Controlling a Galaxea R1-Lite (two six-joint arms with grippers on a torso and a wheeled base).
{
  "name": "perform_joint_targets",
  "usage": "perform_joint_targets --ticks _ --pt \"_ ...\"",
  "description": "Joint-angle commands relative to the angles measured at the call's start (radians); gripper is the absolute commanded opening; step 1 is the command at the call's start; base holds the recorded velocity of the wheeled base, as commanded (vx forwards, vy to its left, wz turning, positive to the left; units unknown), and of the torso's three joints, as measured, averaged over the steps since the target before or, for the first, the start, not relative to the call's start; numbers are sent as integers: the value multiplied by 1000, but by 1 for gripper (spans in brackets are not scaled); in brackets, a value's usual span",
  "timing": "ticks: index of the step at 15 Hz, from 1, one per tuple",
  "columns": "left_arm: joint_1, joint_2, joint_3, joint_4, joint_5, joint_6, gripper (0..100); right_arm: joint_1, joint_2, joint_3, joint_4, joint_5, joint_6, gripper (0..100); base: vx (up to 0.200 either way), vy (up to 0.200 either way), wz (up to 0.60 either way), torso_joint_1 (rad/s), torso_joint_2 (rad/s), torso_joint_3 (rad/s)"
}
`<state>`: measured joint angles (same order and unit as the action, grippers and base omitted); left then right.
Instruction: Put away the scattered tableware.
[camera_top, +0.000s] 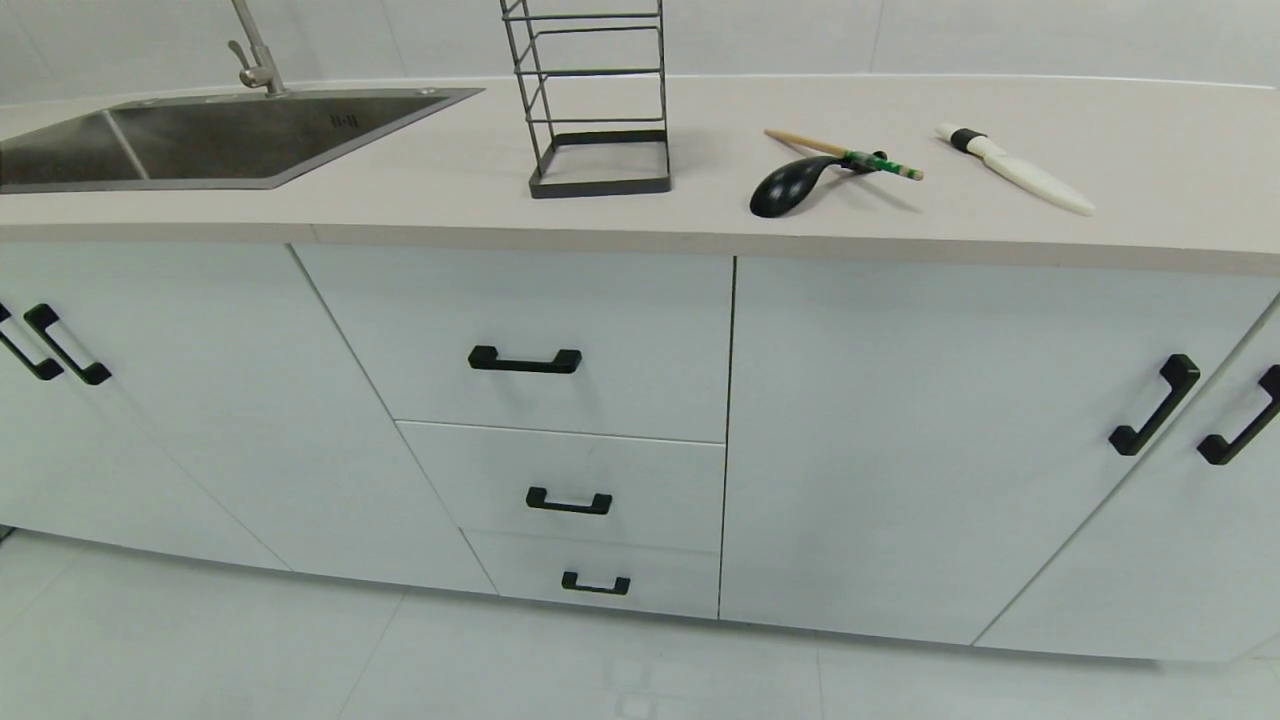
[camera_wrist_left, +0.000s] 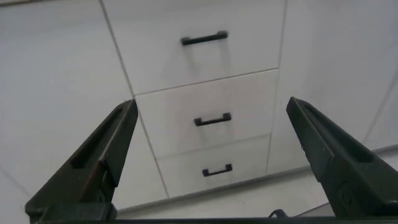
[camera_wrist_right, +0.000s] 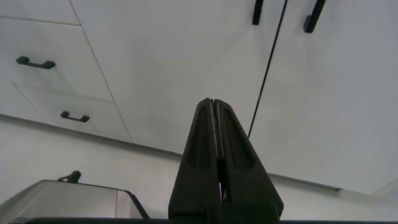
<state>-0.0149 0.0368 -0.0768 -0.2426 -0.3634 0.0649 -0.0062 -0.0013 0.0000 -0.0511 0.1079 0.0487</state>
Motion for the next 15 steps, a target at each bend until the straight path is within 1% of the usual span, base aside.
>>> perform_joint_targets --ticks 1,2,3,4,5,6,7,10,11,12,13,14,15 --pt "-42 170 -130 5 -55 35 100 0 1 0 -1 -10 20 0 0 0 0 0 0 0" --pt "-73 288 -186 5 -86 119 100 0 3 0 -1 -11 51 0 0 0 0 0 0 0" --pt "-129 411 -199 6 -120 213 100 0 7 0 -1 -10 51 0 0 0 0 0 0 0" --pt "-186 500 -195 6 -135 276 100 0 4 0 -4 -11 49 0 0 0 0 0 0 0" --pt "-206 528 -193 6 -137 293 100 0 1 0 -6 -11 49 0 0 0 0 0 0 0" --pt "-260 591 -193 6 -135 339 100 0 1 0 -9 -19 49 0 0 0 0 0 0 0" --pt "-272 606 -189 8 -135 358 100 0 1 0 -7 -17 48 0 0 0 0 0 0 0" --pt "-278 650 -167 11 -137 368 100 0 1 0 -7 -19 43 0 0 0 0 0 0 0" --pt "-280 673 -166 11 -137 381 100 0 1 0 -7 -24 3 0 0 0 0 0 0 0" --pt "-284 707 -167 9 -135 406 100 0 1 0 27 -91 -67 0 0 0 0 0 0 0" --pt "-287 727 -169 9 -135 421 100 0 3 0 60 -129 -89 0 0 0 0 0 0 0" --pt "-290 770 -172 8 -135 474 100 0 3 0 50 -139 -93 0 0 0 0 0 0 0" --pt "-290 802 -173 8 -135 516 100 0 1 0 51 -139 -90 0 0 0 0 0 0 0"
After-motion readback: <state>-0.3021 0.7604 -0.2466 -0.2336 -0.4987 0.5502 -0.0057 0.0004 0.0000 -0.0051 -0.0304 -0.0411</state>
